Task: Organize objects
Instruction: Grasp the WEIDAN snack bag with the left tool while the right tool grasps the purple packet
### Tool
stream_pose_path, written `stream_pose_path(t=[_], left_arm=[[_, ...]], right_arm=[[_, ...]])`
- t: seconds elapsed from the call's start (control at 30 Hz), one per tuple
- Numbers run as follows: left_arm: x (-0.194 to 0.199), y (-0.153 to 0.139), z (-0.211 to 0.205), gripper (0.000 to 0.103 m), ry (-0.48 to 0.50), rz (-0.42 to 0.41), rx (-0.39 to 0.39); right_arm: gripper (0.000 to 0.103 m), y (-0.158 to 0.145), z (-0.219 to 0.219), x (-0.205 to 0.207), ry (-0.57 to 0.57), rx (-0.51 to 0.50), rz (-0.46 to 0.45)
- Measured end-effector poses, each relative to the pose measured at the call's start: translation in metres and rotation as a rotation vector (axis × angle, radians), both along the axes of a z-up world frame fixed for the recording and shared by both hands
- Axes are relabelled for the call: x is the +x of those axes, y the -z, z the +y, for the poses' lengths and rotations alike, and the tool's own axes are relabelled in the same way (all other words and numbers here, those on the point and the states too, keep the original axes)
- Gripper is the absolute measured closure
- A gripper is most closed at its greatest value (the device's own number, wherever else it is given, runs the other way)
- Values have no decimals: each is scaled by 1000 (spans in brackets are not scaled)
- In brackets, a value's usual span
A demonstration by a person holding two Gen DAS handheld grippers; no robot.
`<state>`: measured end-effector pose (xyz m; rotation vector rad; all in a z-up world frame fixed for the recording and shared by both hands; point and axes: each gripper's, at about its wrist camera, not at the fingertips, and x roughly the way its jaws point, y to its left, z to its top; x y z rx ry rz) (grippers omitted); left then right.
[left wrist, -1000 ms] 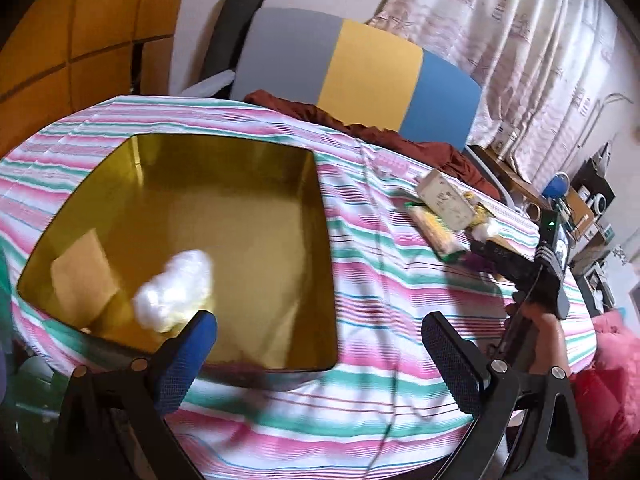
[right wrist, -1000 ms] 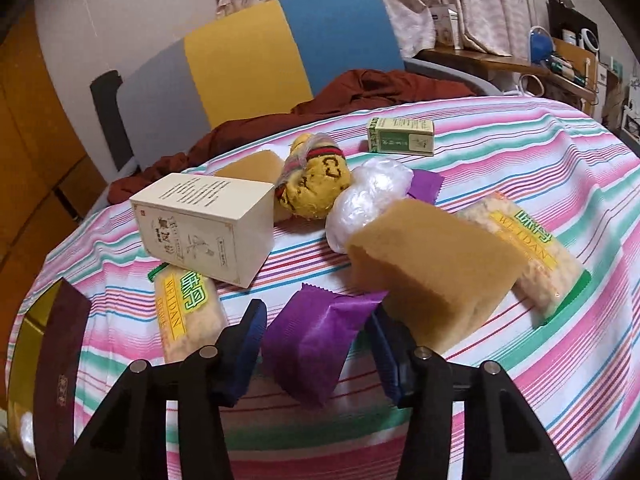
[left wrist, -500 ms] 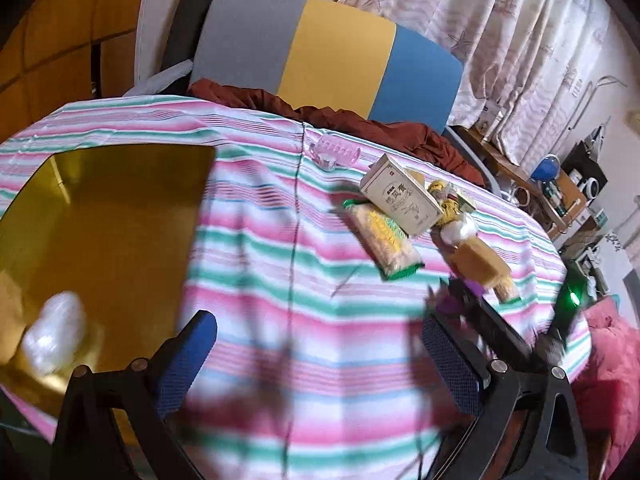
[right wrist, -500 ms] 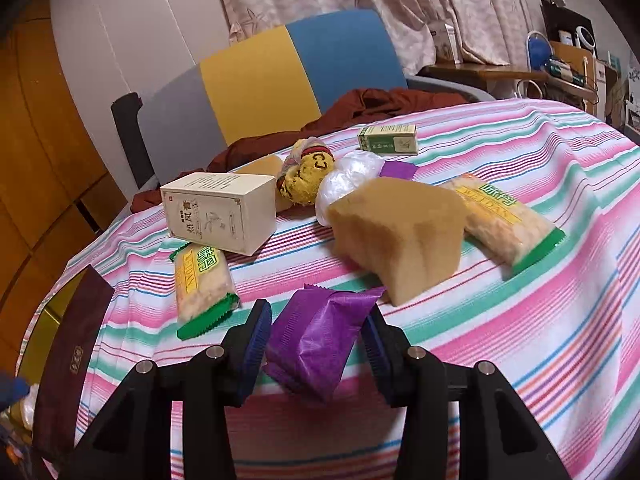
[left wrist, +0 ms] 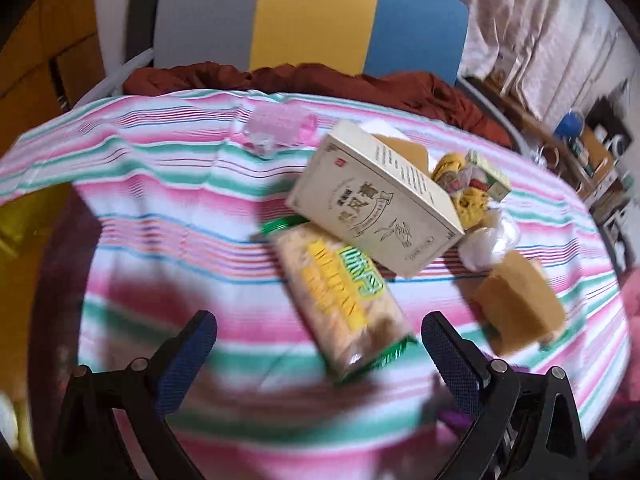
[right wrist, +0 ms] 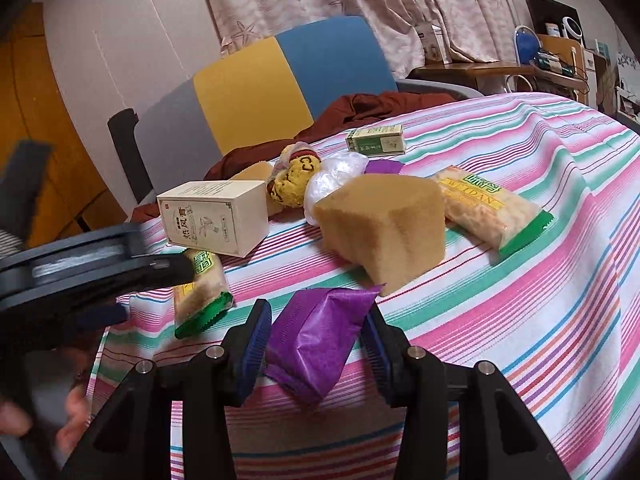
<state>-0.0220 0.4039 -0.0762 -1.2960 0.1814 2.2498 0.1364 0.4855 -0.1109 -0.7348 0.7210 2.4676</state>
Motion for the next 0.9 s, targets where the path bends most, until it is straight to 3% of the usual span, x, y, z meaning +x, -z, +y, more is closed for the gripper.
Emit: stream_pose_path(t=[0.07, 0.2, 0.23, 0.4, 0.5, 0.63, 0.9], left_arm=[[-6, 6, 9, 1, 9, -1, -1], [-17, 18, 14, 23, -1, -26, 9], [-18, 20, 13, 23, -2, -24, 10], [-15, 30, -2, 29, 54, 59, 33], [-6, 31, -16, 38, 98, 108, 57], [5, 30, -35, 53, 83, 113, 94], [29, 31, -61, 56, 68, 129, 127]], right_arm=[[57, 1, 1, 0, -2, -8, 4], [57, 3, 3, 0, -5, -16, 10], [57, 3, 3, 0, -4, -16, 10], [57, 4, 4, 1, -6, -19, 14], [57, 4, 4, 1, -5, -18, 13], [57, 4, 4, 0, -6, -14, 10], [57, 3, 4, 0, -6, -5, 2]])
